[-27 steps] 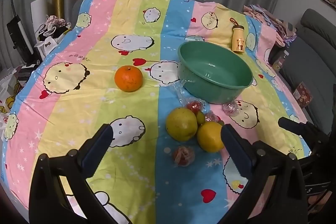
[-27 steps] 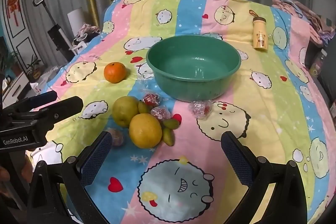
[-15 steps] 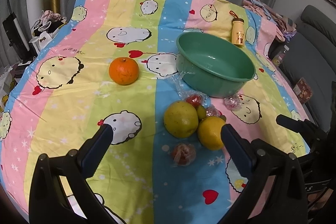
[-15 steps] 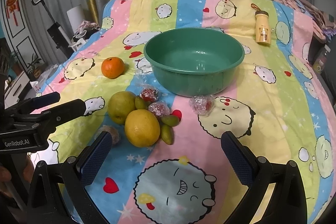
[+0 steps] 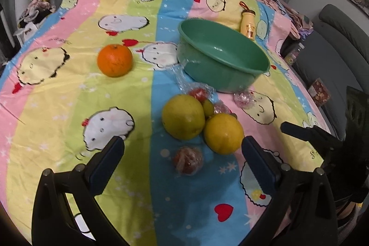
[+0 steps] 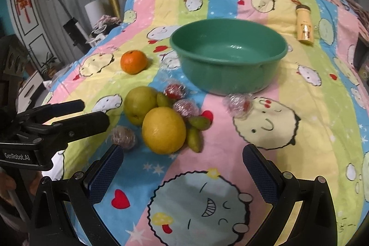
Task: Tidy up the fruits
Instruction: 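Move the left tool toward the yellow citrus beside the pomelo, then close the left gripper on the yellow citrus and lift it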
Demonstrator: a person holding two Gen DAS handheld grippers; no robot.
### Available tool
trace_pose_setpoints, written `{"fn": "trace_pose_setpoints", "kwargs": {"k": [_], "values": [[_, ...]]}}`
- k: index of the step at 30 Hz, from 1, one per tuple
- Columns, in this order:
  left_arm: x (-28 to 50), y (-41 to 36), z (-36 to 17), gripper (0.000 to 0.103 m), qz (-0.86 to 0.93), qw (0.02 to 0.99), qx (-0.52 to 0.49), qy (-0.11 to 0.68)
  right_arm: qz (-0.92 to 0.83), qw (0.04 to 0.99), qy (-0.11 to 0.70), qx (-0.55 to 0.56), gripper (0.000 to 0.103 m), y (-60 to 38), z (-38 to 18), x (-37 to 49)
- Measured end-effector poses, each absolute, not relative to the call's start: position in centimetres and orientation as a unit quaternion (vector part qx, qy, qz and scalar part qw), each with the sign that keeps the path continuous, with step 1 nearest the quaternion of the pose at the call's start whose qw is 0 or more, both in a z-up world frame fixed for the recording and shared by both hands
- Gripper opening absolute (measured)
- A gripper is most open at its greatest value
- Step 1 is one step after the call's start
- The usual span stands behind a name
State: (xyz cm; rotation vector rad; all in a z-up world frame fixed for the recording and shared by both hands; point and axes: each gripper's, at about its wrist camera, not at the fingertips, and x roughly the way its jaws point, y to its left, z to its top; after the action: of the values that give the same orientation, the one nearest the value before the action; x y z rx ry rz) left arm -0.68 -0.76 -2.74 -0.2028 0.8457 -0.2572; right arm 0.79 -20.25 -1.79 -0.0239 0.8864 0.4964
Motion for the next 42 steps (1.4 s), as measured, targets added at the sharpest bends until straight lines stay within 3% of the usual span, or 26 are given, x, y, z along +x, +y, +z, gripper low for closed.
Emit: {"fn": "trace_pose_setpoints", "kwargs": {"k": [7,15,18,29,34,42], "values": [[-0.1,-0.9,-3.7,0.091,-0.141,0.893,-0.104,0.415,0.257,0.875,0.411,-0.017,0.102,-19.9,-3.0,1.0],[2.1,0.1,-3.6,0.087,-0.150,0.894,-0.107,0.409,0.277,0.862,0.424,0.002,0.082,-19.4,-4.1,1.8],[3.3,0.1,-4.2,0.078,-0.159,0.887,-0.100,0.422,0.285,0.857,0.429,0.009,0.080,-19.1,-4.4,2.0],[5.1,-0.4,-5.3,0.075,-0.177,0.874,-0.106,0.440,0.288,0.856,0.430,0.003,0.077,-18.1,-4.7,3.2],[5.6,-0.6,-5.5,0.062,-0.179,0.871,-0.110,0.445,0.278,0.859,0.429,-0.012,0.077,-17.6,-4.9,3.5],[5.6,-0.5,-5.4,0.061,-0.179,0.870,-0.115,0.445,0.280,0.872,0.402,-0.025,0.071,-17.8,-3.8,3.0]]}}
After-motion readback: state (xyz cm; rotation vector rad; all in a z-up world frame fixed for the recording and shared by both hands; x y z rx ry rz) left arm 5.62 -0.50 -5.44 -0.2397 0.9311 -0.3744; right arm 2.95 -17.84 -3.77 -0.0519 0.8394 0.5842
